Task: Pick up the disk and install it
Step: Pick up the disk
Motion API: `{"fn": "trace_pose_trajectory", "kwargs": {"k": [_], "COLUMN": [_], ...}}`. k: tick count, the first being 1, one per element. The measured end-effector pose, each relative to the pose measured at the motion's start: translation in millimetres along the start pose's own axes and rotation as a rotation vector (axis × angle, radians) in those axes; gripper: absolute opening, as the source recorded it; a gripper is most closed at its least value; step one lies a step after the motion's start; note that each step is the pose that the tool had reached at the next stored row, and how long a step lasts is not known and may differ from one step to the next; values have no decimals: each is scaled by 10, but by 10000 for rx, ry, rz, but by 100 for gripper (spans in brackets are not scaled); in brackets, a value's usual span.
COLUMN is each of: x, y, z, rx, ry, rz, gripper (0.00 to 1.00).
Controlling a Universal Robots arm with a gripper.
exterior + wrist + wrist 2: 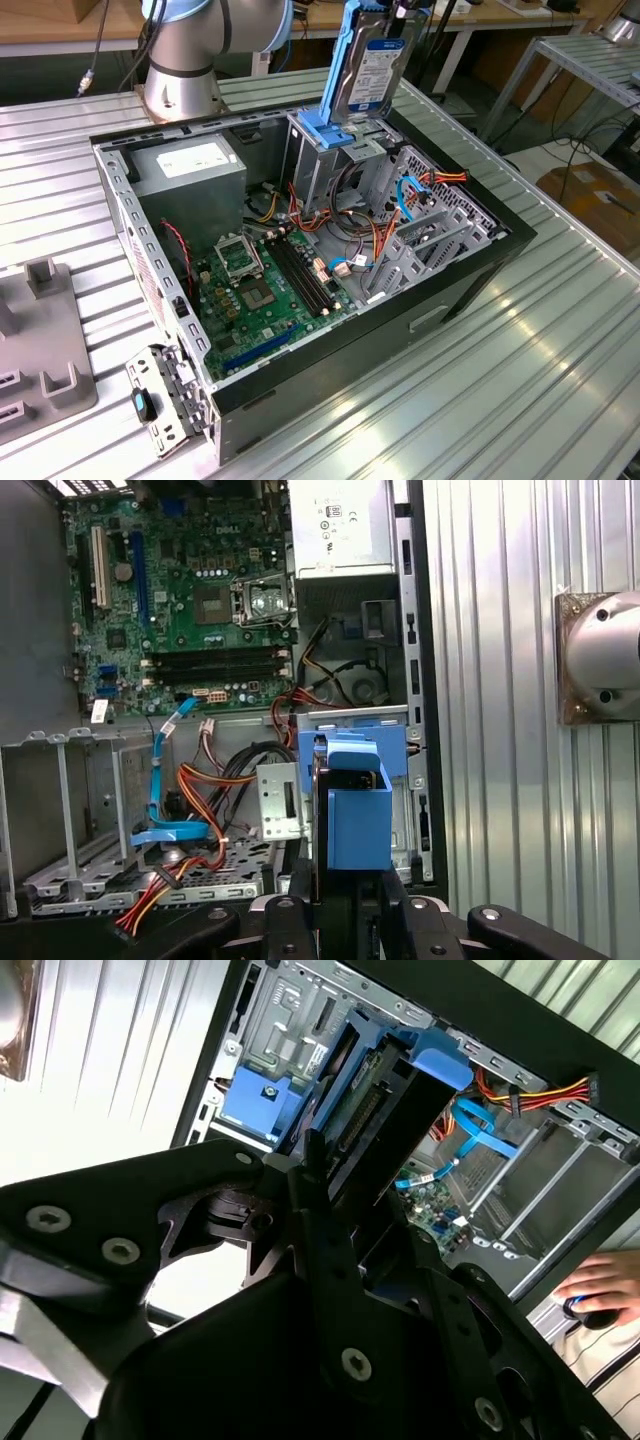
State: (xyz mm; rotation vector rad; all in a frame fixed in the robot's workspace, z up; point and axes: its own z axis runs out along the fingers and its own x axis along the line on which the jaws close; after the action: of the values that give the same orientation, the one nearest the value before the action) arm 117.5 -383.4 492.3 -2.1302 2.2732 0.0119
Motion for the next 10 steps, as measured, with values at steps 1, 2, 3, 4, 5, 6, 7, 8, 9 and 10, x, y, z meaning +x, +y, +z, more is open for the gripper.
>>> {"fn": "trace_pose_trajectory", "kwargs": {"k": [1, 2, 3, 4, 5, 6, 7, 8, 9, 10], "x": [9, 20, 36, 45, 53, 69, 80, 91, 104, 116], "y": [-3, -8, -14, -17, -20, -26, -30, -34, -38, -42], "z": [0, 0, 1, 0, 1, 1, 1, 0, 1, 1], "rx": [0, 0, 0, 0, 0, 0, 0, 0, 0, 0], "ry": [0, 0, -1, 0, 0, -1, 0, 1, 0, 0], "rz": [0, 0, 0, 0, 0, 0, 0, 0, 0, 0], "gripper": [35, 35, 35, 35, 35, 35, 35, 35, 35, 35]}}
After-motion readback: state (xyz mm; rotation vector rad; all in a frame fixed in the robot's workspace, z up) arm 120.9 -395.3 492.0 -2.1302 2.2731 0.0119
